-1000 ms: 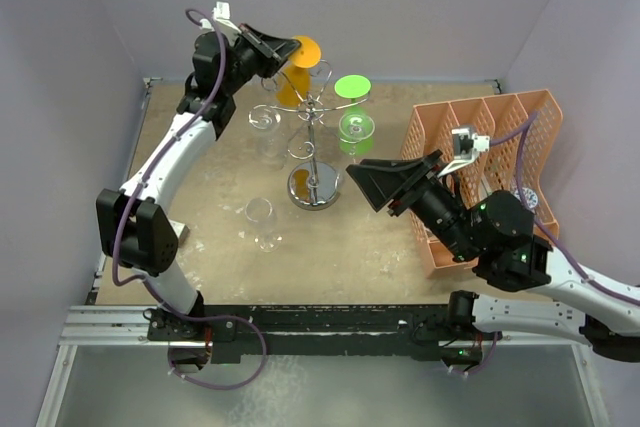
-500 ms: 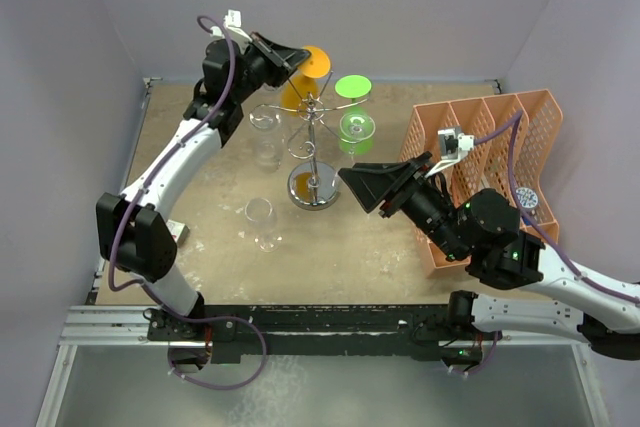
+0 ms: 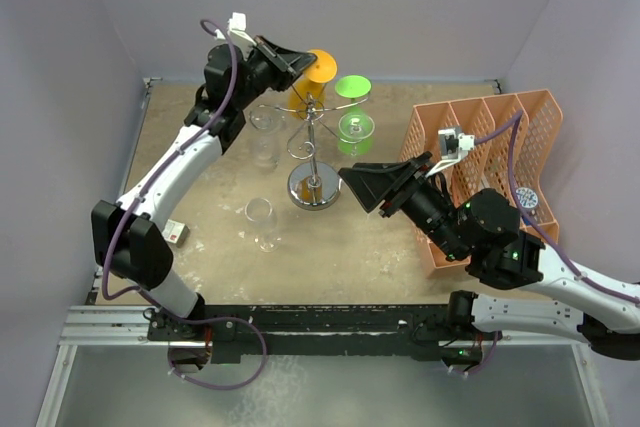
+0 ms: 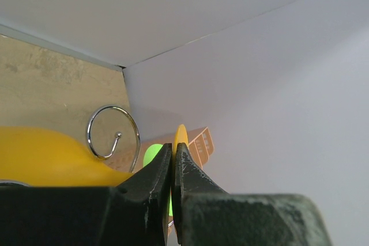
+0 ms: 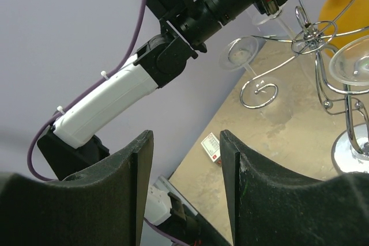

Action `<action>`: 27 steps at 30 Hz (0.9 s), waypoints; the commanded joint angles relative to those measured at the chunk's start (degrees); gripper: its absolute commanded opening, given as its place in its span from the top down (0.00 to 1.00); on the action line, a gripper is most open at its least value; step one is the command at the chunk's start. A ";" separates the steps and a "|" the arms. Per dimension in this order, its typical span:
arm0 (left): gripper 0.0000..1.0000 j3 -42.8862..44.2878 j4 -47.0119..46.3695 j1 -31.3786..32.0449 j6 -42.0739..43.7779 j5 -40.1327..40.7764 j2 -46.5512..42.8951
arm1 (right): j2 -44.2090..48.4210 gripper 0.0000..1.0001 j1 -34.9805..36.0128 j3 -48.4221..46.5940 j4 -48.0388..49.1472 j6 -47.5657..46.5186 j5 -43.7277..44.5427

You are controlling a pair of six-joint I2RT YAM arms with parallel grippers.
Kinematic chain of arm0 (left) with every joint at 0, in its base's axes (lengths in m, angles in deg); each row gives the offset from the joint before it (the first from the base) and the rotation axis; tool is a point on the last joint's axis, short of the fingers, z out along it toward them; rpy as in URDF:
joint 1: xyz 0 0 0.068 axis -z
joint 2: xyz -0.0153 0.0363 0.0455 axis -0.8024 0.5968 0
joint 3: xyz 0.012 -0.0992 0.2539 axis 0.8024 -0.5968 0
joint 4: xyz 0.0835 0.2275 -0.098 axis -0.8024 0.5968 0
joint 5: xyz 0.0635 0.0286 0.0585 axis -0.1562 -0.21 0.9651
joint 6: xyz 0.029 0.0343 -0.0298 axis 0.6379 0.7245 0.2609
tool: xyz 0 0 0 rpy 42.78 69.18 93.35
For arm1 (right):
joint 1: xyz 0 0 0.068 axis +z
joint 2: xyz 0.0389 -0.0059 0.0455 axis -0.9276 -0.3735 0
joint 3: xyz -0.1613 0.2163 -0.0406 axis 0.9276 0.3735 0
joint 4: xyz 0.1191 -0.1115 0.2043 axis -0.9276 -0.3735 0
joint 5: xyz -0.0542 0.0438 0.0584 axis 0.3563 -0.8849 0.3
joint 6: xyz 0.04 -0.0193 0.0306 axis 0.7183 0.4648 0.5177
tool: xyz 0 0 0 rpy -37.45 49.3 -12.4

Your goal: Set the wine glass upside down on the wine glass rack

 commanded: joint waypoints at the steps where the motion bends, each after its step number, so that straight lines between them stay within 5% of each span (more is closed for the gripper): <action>1: 1.00 0.31 -5.62 1.24 -0.74 -0.48 -1.58 | 0.57 0.48 0.12 0.01 2.51 0.68 0.73; 27: 1.00 12.31 -1.90 2.08 0.53 2.89 6.98 | 0.70 0.48 0.11 0.54 3.52 -0.34 2.32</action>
